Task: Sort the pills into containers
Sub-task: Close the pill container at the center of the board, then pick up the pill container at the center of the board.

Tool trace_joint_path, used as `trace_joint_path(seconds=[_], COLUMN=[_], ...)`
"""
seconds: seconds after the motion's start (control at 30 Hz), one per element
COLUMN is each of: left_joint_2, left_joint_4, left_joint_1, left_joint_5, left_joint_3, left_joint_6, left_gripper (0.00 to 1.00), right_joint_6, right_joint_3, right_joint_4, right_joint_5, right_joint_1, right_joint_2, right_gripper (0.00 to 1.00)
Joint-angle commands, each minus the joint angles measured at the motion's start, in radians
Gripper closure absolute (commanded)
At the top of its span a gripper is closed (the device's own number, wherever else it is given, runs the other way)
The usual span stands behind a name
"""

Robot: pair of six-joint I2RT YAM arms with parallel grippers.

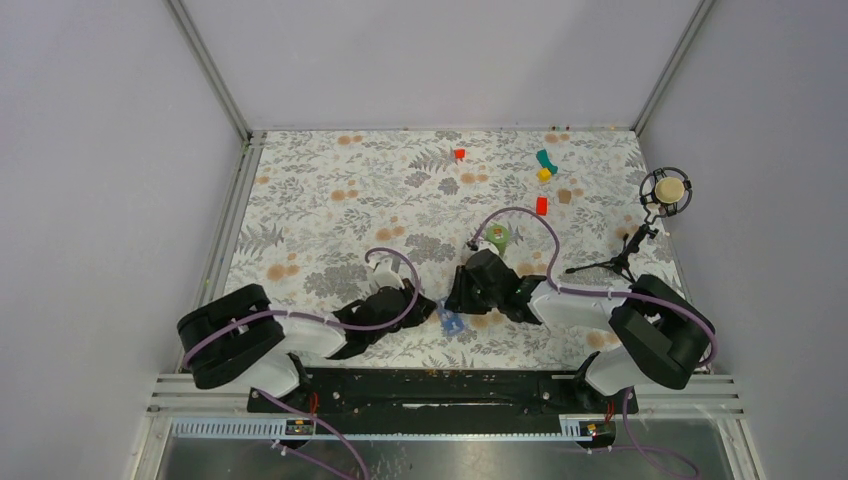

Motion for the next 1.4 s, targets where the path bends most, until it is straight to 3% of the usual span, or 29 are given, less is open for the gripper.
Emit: trace_joint_path(seconds=[0.0,0.23,0.4,0.7,0.87,1.1,1.37], left_joint_2=[-0.111,-0.287,-0.399,-0.518,-0.552,-0.581,-0.61], left_joint_4=[-0.224,-0.343,-0.447,-0.511,-0.517,-0.534,-0.551], left_joint_1=[0.002,0.103,0.16,0.22,0.234,0.244,0.262], left_joint_5=[0.005,-0.026,-0.049,-0.042,-0.037,-0.035,-0.025], left_joint_3=[0.063,0.11,0.101,0.074,0.061,0.045,0.031], left_joint_6=[0.039,0.097,0.14,0.14,0.136,0.109,0.097], left_gripper=[0.83,0.7,0.68,0.61,0.59,0.43,0.35], right_joint_6=[-0.151,-0.262,-0.35,-0.384,-0.377,-0.384,-0.421], right_joint_3=[0.087,0.204,0.219,0.151,0.141,0.186,0.187], right_joint_4=[-0.216,-0.314,-0.358,-0.339,-0.315,-0.315,-0.26], right_joint_5=[0.07,0.024,-0.031,-0.033,-0.016,0.126,0.259], right_joint_1=[0.007,0.007,0.009,0.04,0.073,0.149,0.216], right_joint_2=[-0.01,-0.004,-0.026,-0.067,-0.068,0.013,0.077], right_gripper=[0.58,0.5,0.34,0.22,0.19,0.18,0.26])
